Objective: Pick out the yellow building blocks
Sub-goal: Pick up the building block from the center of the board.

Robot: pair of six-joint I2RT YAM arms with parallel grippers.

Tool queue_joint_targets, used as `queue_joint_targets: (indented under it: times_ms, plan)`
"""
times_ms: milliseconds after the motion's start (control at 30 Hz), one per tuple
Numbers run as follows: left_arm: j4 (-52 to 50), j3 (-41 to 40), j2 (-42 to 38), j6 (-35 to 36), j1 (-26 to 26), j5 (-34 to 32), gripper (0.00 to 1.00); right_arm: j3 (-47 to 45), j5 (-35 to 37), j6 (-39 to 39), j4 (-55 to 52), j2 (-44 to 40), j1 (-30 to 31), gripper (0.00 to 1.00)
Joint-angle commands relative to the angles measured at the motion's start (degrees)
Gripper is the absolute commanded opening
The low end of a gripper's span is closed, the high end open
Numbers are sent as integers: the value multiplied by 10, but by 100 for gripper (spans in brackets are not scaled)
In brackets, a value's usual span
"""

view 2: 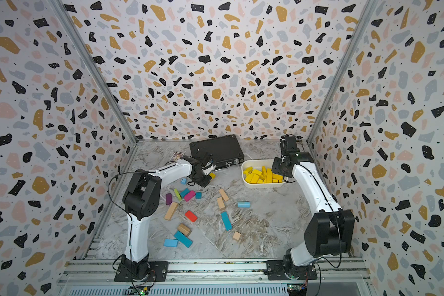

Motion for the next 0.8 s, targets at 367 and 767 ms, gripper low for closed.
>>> queue_joint_targets:
  times_ms: [367, 767]
  plan:
    - [59, -62, -110, -7, 0, 48, 0, -20, -34, 23, -7, -48, 2, 43]
    - [304, -246, -269, -42, -42, 236, 0, -24, -360, 60, 132, -17, 85, 47]
